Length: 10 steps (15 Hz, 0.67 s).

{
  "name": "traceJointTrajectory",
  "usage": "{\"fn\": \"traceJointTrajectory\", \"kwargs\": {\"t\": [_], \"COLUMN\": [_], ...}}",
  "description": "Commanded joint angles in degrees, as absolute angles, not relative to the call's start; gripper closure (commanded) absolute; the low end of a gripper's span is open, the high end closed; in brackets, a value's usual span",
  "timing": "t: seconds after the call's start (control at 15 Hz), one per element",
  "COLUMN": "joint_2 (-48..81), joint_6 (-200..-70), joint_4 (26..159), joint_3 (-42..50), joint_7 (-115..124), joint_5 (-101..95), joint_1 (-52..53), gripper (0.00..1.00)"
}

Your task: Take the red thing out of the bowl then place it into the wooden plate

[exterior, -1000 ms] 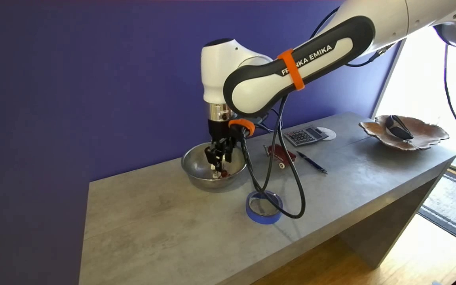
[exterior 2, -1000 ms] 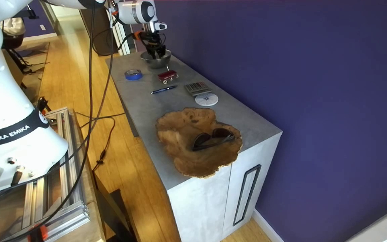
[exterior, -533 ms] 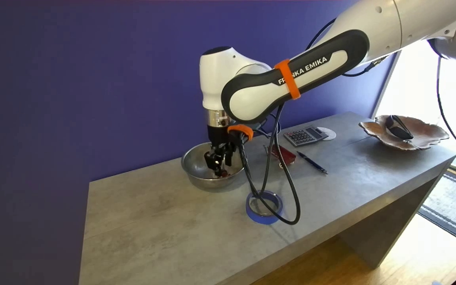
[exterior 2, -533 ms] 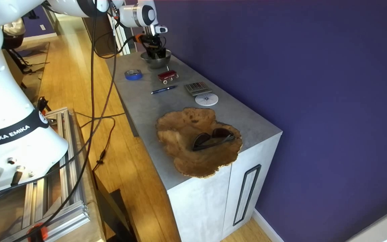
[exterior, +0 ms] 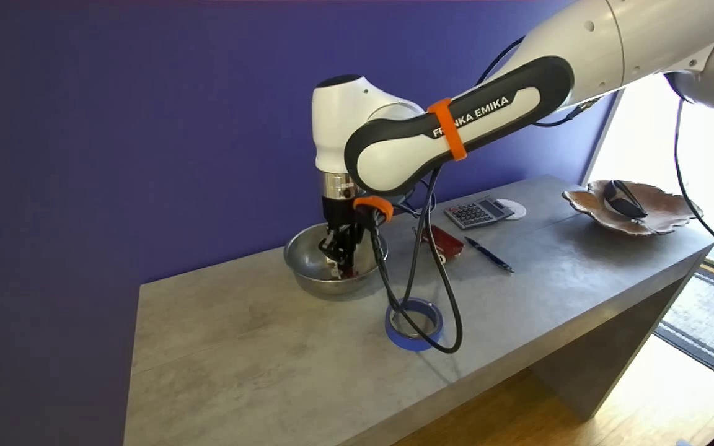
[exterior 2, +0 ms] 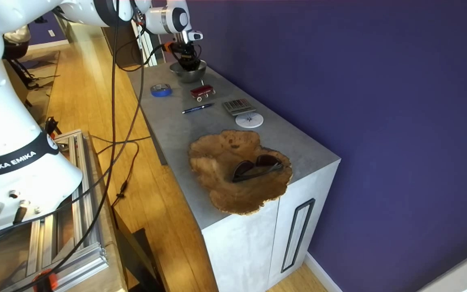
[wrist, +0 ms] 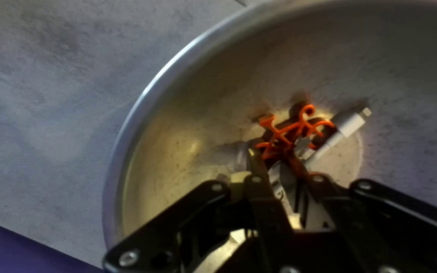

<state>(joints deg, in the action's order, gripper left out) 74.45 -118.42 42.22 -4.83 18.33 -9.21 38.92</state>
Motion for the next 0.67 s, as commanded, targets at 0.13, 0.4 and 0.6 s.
{"fn": "traceJointTrajectory", "kwargs": {"t": [0.13, 0.4, 0.6], "joint_2": [74.86, 68.58, 62.29], "joint_6": [-115.99, -117.14, -117.07], "joint_4": [39.14, 43.31, 47.20], "joint_3": [-5.20, -5.40, -5.30], "joint_7": [17.99, 16.15, 15.22], "joint_5": [-8.88, -10.24, -10.80], "joint_1": [39.26, 41.15, 42.95], "gripper": [1.00, 0.99, 0.99]}}
